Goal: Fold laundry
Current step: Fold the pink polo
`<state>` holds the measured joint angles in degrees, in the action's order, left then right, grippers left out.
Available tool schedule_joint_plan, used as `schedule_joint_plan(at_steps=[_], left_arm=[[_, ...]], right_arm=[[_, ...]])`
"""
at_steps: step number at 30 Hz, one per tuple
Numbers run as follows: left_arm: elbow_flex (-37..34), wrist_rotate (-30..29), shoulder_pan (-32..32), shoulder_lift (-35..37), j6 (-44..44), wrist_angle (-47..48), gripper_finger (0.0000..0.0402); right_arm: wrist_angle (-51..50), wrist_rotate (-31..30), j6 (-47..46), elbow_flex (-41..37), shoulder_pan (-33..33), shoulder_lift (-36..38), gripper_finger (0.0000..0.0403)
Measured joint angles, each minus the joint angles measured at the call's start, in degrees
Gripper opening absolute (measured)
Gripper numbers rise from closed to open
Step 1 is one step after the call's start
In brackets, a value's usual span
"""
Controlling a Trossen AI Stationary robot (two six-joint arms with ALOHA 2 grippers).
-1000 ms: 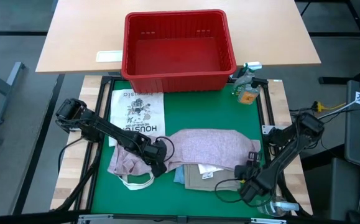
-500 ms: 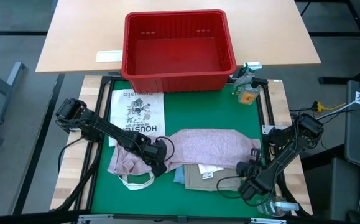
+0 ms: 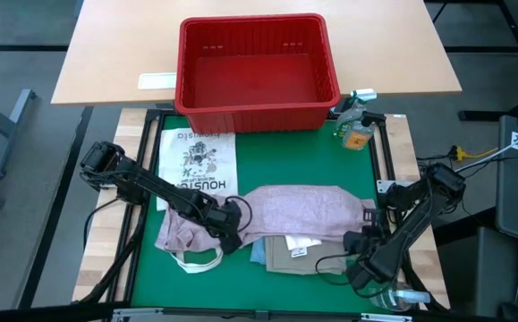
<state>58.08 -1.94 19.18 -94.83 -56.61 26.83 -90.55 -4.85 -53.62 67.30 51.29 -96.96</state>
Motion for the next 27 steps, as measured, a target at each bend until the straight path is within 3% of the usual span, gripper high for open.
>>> schedule_joint_plan(at_steps=[11, 20, 27], left_arm=[[0.0, 3.0, 0.5, 0.0, 1.7, -6.3, 0.0136], [0.0, 4.2, 0.5, 0.0, 6.2, -13.7, 0.0136], [0.0, 3.9, 0.5, 0.0, 7.7, -20.3, 0.0128]], right_arm=[[0.3, -10.8, 1.8, 5.1, -4.8, 1.1, 0.0009], [0.5, -19.2, 8.8, 6.5, -8.8, 1.2, 0.0006], [0.6, -32.8, 16.8, 10.3, -12.6, 1.2, 0.0009]])
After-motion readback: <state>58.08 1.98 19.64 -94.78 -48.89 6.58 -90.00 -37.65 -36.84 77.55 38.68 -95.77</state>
